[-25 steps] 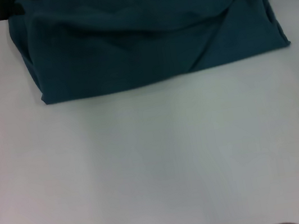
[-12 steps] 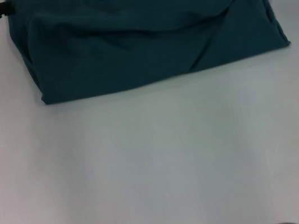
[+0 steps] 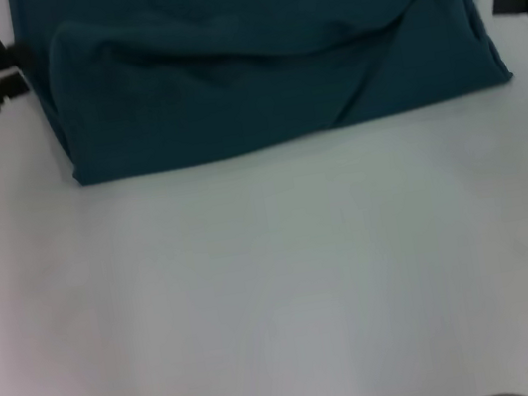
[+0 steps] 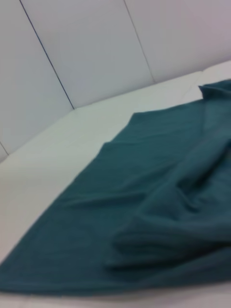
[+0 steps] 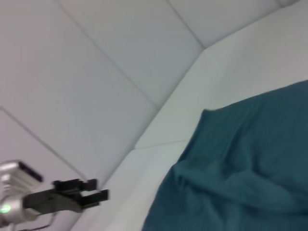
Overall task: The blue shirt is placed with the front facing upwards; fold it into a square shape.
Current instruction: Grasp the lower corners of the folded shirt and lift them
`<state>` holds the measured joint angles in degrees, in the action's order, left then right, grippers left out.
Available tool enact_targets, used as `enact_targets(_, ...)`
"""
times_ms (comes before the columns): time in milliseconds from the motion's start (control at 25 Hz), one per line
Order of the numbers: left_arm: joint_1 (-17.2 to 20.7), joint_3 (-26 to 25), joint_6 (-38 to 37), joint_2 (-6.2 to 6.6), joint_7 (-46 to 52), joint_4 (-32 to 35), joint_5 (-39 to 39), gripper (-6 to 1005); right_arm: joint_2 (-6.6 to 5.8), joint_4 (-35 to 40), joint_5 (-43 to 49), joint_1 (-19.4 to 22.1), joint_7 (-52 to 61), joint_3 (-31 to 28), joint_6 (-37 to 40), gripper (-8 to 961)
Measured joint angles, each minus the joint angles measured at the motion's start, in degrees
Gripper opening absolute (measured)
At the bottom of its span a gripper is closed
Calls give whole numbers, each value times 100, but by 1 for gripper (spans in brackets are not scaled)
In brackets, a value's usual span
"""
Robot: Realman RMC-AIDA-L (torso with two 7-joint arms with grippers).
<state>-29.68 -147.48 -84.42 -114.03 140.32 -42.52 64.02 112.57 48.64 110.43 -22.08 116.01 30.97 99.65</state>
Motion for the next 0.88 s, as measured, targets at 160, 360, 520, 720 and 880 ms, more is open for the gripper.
enact_targets(160, 132, 11, 125, -38, -192, 375, -35, 520, 20, -287, 20, 186, -581, -147, 305, 778)
enact_targets(360, 241, 19, 548, -119, -77, 607, -154, 521, 80, -336, 173, 258, -751, -139, 347, 778)
enact_targets(520, 217, 116, 746, -232, -237, 632, -273, 521, 85, -436, 183, 231, -835, -162, 337, 778)
enact_targets(720, 146, 368, 834, -325, -1079, 591, -337, 520, 71, -540, 184, 182, -902, -171, 324, 778)
enact_targets(880, 131, 471, 817, -358, -1362, 591, -338, 523, 57, -544, 173, 178, -920, -196, 349, 778)
